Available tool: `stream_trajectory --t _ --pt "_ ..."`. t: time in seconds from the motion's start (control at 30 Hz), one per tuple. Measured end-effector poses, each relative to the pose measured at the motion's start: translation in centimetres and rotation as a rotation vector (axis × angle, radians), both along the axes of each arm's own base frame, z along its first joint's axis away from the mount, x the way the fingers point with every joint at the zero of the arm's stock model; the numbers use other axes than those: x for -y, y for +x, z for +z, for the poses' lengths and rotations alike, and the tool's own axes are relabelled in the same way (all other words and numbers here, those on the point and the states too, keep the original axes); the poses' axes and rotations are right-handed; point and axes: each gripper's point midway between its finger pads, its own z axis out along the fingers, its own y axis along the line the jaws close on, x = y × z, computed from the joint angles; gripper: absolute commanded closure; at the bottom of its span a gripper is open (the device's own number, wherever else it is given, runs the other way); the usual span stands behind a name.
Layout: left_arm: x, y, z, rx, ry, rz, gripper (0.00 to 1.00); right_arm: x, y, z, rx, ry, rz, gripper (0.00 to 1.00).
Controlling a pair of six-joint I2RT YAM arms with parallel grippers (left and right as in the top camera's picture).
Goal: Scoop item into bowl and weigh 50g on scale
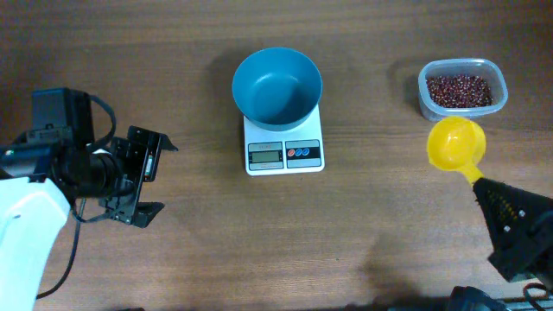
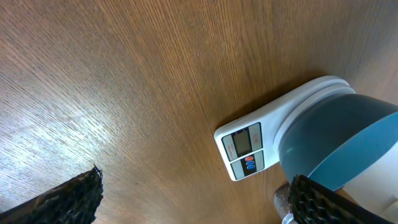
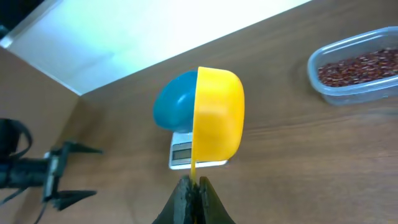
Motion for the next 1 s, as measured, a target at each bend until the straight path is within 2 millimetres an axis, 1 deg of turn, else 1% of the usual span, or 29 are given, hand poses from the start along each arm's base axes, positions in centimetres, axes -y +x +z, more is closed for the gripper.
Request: stream_trajectory --t 0.07,0.23,0.33,0.37,0.4,0.43,0.47,0.5,0.53,0.57,0.6,0.67,0.7,0.73,0.77,0.8,0.83,0.87,0.9,0.93,1.0 --pt "0.0 0.0 0.0 0.0 0.0 0.0 0.01 0.4 0.1 -0.9 -0.016 -0.04 -0.019 0.96" --pt "0.0 0.0 0.0 0.002 0.0 0.0 0.01 1.6 -0.7 -3.1 -0.082 -0.136 -0.019 0.96" --pt "-1.2 0.0 -0.4 -0.005 0.07 0.021 0.01 1.7 -0.9 -3.4 -0.092 -0.162 -0.01 0.96" --pt "-1.4 -0.1 -0.5 -0.014 0.082 0.024 0.44 1.7 -0.9 -3.5 -0.086 -0.183 0.005 0.96" --pt "-1.4 -0.3 -0.6 -0.02 0.087 0.018 0.74 1.6 -1.0 -3.5 -0.086 -0.189 0.012 0.96" --pt "-1.4 -0.9 -0.8 -0.032 0.1 -0.021 1.0 1.5 -1.1 -3.6 -0.088 -0.191 0.024 0.96" --pt "-1.4 -1.4 -0.9 -0.027 0.12 -0.094 1.0 1.4 -1.2 -3.7 -0.094 -0.193 0.036 0.96" --pt "-1.4 -1.7 -1.0 -0.025 0.129 -0.132 1.0 1.3 -1.3 -3.8 -0.1 -0.196 0.043 0.96" --pt "-1.4 -1.8 -1.0 -0.021 0.14 -0.162 1.0 1.3 -1.3 -3.9 -0.102 -0.199 0.046 0.96" --pt "-1.5 -1.5 -1.0 -0.002 0.152 -0.183 1.0 1.3 -1.3 -3.9 -0.103 -0.199 0.047 0.96" --pt "-1.5 -1.1 -0.9 0.027 0.164 -0.205 1.0 1.3 -1.3 -3.9 -0.101 -0.199 0.045 0.96" --pt "-1.8 1.4 -0.2 0.175 0.233 -0.321 1.0 1.8 -0.9 -3.5 -0.08 -0.206 0.011 0.96" --pt "-1.8 2.3 0.1 0.238 0.27 -0.376 1.0 1.8 -0.4 -2.8 -0.048 -0.187 -0.013 0.96" --pt "-1.1 4.9 1.5 0.401 0.351 -0.505 1.0 1.5 0.9 -0.3 0.044 -0.108 -0.074 0.96" --pt "-0.4 5.7 2.1 0.476 0.399 -0.603 1.0 1.6 1.3 0.6 0.078 -0.082 -0.104 0.96" --pt "0.2 6.7 2.8 0.549 0.441 -0.66 0.93 1.5 2.3 3.0 0.157 -0.002 -0.161 0.96" --pt "1.5 8.5 4.4 0.68 0.499 -0.735 1.0 1.9 2.7 3.8 0.186 0.016 -0.204 0.96" --pt "2.0 8.8 4.7 0.709 0.515 -0.767 1.0 2.3 3.0 4.3 0.204 0.019 -0.241 0.96" --pt "2.5 8.8 4.9 0.73 0.518 -0.792 1.0 2.8 3.6 5.2 0.236 0.025 -0.311 0.96" --pt "2.8 8.8 5.0 0.743 0.506 -0.809 1.0 3.0 4.2 6.1 0.265 0.045 -0.361 0.96" --pt "3.9 8.4 5.3 0.794 0.481 -0.884 1.0 3.1 5.1 7.1 0.298 0.045 -0.448 0.96"
